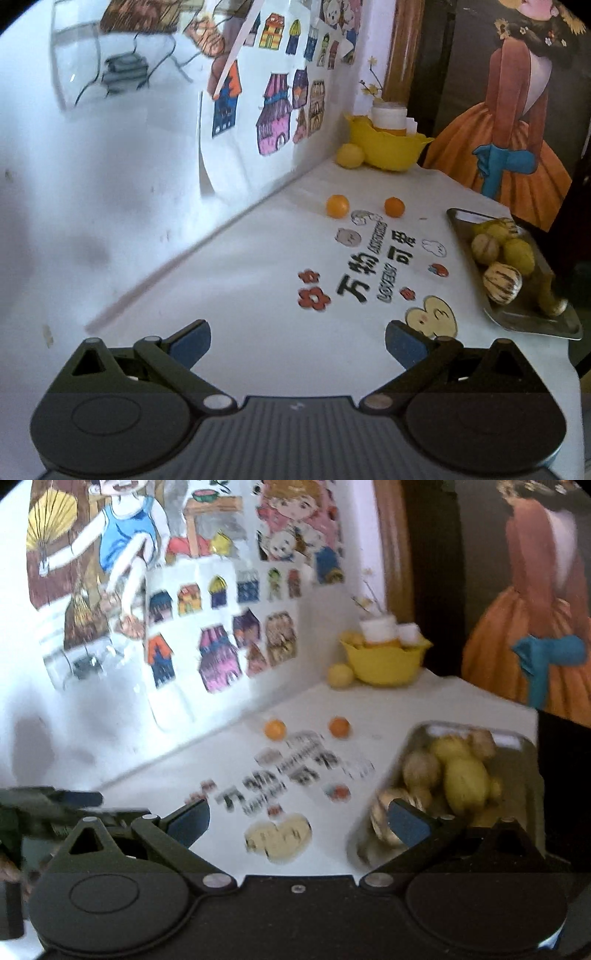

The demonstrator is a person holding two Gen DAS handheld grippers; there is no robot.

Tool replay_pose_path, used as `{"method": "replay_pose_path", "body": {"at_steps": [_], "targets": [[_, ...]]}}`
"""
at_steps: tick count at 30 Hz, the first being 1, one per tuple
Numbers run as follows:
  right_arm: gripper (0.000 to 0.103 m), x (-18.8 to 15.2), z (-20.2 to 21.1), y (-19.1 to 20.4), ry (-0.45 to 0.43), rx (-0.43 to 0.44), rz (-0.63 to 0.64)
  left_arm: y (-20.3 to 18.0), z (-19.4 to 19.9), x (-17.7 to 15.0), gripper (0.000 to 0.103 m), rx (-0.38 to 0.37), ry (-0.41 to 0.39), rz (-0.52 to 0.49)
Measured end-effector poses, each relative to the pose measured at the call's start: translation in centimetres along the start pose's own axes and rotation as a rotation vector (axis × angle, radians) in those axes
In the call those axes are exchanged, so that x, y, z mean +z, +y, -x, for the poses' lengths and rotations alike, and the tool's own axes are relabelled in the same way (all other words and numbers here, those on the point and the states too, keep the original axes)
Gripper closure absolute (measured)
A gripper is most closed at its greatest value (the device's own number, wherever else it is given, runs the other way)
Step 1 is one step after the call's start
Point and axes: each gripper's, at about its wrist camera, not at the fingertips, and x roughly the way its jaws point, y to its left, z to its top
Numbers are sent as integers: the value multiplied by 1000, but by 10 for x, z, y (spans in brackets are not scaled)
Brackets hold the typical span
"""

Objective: Organize fruits
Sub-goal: 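Move both open tools away from the tray toward the two small oranges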

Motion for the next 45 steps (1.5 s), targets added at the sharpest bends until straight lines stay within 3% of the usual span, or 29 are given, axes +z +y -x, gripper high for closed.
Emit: {"method": "replay_pose_path", "body": {"at_steps": [6, 12, 17, 25, 33, 45], "targets": [[1, 54, -18, -8, -3, 45, 5, -9, -7, 20, 0, -29, -28, -31], [1, 83, -46, -23, -13, 59, -38, -13, -24, 43, 0, -36, -44, -18], [1, 99, -79, -37, -3, 24, -23, -15, -51, 65, 0, -33, -49, -21], [1, 111, -148, -67, 96, 2, -5, -28, -107, 94, 0, -63, -65, -78], [1, 115, -221, -96, 195, 60, -85, -42, -167, 101, 0, -66, -39, -130], [30, 102, -282, -95, 287, 25, -60, -37, -211, 111, 4, -65, -17, -121]]}}
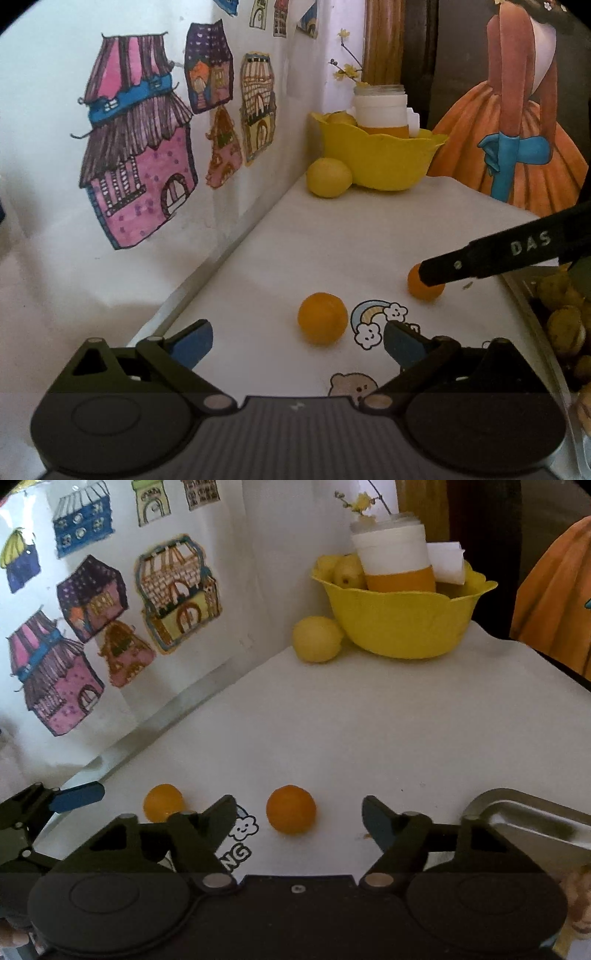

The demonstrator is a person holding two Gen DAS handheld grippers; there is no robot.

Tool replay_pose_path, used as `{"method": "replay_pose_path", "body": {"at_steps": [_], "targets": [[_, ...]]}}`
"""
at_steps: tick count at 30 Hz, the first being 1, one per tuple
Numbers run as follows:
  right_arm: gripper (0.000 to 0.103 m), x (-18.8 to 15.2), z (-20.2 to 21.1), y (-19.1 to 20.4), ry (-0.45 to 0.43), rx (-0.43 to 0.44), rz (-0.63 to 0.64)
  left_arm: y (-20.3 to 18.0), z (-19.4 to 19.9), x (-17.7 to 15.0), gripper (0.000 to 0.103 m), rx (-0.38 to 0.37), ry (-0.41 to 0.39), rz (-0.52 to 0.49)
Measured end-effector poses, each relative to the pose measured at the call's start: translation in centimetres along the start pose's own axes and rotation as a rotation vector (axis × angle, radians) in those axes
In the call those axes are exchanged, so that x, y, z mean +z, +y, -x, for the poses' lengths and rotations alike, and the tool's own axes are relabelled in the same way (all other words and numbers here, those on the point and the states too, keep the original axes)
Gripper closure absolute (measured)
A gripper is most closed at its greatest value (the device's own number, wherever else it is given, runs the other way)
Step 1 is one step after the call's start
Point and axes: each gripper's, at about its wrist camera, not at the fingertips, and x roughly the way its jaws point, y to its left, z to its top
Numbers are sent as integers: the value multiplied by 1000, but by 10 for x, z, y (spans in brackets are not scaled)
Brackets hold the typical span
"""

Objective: Organize fruits
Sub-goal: 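Move both open tools away from the tray toward the two small oranges, then grasp one orange with the right tool while the left tool grasps the other orange, then carry both oranges in the two tools over the tray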

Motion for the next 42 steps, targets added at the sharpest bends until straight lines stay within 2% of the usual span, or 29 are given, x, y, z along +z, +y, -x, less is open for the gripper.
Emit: {"method": "replay_pose_path", "body": {"at_steps": [7, 11, 18, 20, 22, 33, 42], "targets": [[48, -1, -13, 4, 22, 6, 19, 2, -11, 3, 15, -12, 7, 12], [58, -1, -18, 5, 33, 4, 20, 3, -15, 4, 28, -44, 23, 18], [68, 1, -18, 8, 24, 16, 32, 0, -19, 3, 49, -65, 26, -1], [68, 0, -18, 8, 14, 13, 30, -2, -20, 5, 61, -71, 29, -6], [68, 0, -18, 9, 9, 10, 32, -2, -22, 7, 66, -79, 32, 0], [69, -4, -4, 12, -12, 37, 63, -2, -11, 2, 69, -102, 38, 15], [69, -1, 34, 11, -95, 42, 70, -9, 16, 8, 69, -111, -2, 6]]}}
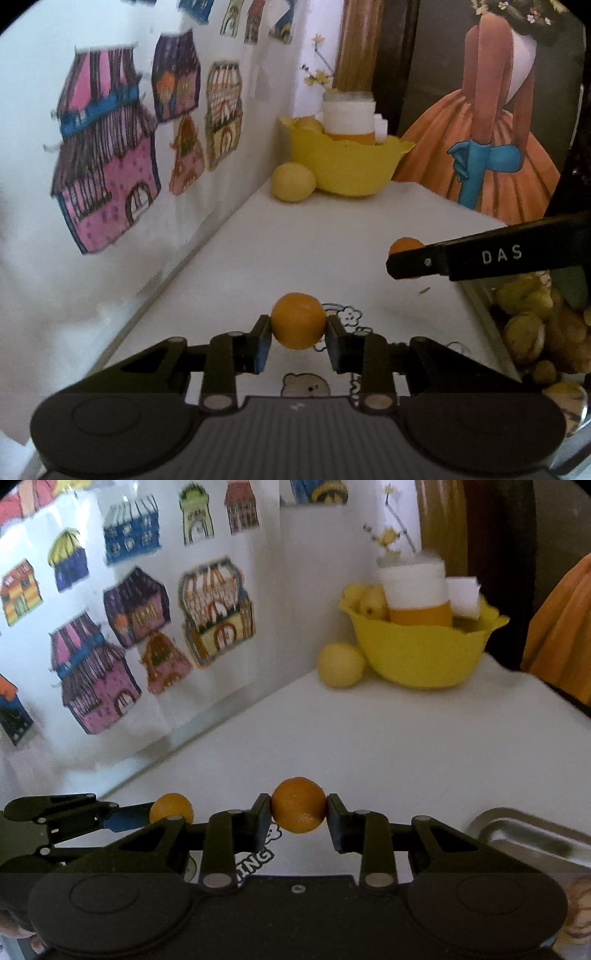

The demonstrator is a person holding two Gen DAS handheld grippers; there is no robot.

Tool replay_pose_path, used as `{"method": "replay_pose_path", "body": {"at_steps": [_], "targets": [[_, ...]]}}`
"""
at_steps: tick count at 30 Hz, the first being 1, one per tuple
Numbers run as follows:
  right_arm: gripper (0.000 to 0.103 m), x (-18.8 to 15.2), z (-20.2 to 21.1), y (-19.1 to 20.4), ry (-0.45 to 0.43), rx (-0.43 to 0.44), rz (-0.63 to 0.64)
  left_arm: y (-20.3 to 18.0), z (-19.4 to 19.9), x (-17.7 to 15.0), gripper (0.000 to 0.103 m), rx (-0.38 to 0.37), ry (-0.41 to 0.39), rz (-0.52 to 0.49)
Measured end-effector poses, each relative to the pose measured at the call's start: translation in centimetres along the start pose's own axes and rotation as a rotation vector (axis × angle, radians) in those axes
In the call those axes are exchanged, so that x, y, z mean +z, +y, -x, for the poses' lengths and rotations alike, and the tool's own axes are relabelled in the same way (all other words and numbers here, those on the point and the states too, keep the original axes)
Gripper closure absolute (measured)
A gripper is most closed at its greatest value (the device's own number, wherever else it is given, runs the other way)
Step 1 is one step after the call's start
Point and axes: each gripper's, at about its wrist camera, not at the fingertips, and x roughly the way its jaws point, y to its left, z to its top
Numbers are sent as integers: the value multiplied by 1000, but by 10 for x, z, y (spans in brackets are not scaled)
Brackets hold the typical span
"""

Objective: Organize fruits
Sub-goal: 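Carry both oranges in the two tools over the tray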

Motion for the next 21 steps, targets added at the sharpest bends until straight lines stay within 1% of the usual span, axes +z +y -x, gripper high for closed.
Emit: {"method": "replay_pose_path", "body": {"at_steps": [5, 11, 21], "targets": [[69, 3, 27, -1, -36, 0, 0, -11, 21, 6, 69, -3, -30, -20], [69, 2, 70, -4, -82, -14, 18, -32, 45, 12, 69, -22, -63, -42], [69, -21, 147, -20, -153, -63, 21, -80, 78, 9, 69, -95, -99, -69]]}}
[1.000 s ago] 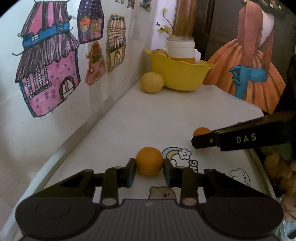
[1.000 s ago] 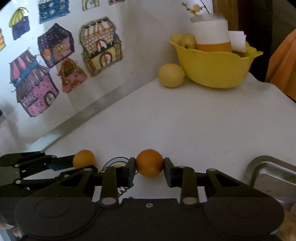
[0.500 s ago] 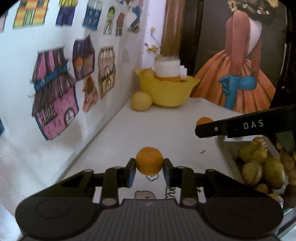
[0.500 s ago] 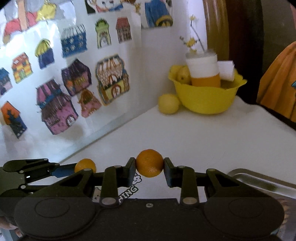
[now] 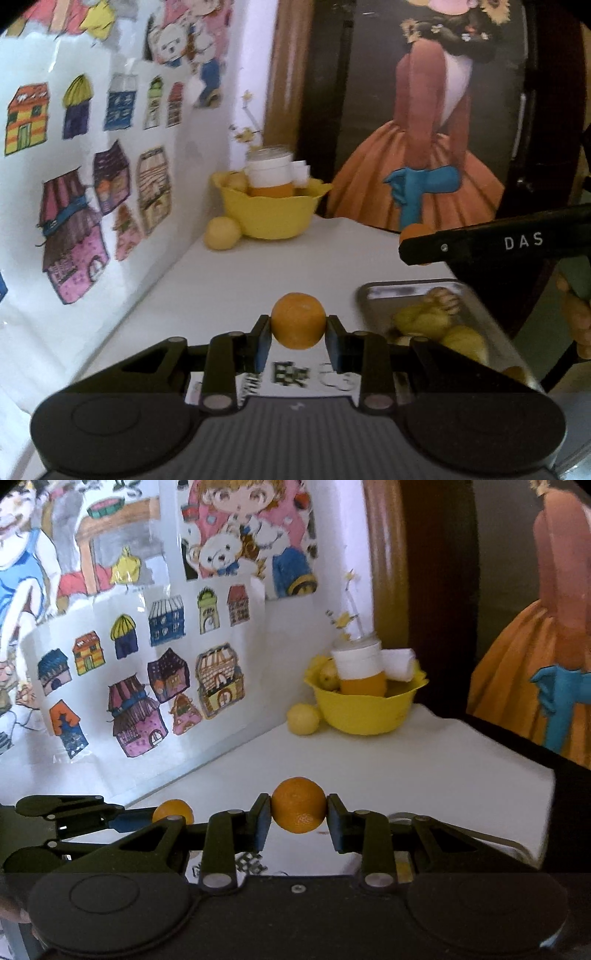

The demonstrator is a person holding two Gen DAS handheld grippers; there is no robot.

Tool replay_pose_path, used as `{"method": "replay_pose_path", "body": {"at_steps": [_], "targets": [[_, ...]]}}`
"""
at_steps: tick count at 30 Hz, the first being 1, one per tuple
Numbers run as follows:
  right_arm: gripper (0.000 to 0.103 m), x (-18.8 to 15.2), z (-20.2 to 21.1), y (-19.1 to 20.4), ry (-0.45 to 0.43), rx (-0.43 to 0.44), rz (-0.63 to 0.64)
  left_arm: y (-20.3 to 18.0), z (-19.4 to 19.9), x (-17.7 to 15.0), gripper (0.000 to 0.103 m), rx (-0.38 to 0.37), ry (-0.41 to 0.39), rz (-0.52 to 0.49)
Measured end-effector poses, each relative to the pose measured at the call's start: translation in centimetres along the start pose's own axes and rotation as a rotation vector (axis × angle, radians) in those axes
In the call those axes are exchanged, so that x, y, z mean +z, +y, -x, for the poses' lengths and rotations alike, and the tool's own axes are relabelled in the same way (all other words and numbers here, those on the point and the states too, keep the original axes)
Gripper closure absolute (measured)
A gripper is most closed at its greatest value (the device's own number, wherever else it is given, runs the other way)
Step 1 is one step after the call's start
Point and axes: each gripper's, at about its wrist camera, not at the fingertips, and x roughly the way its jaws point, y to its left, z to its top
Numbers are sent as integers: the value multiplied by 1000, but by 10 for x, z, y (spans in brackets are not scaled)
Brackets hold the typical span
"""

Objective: Organize fruits
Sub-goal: 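Carry both oranges in the two tools over the tray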

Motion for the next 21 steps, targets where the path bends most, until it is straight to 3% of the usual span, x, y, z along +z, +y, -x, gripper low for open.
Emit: {"method": "replay_pose_path", "body": {"at_steps": [21], "targets": [[69, -97, 128, -36, -67, -116, -28, -90, 35, -45, 69, -147, 13, 19]]}}
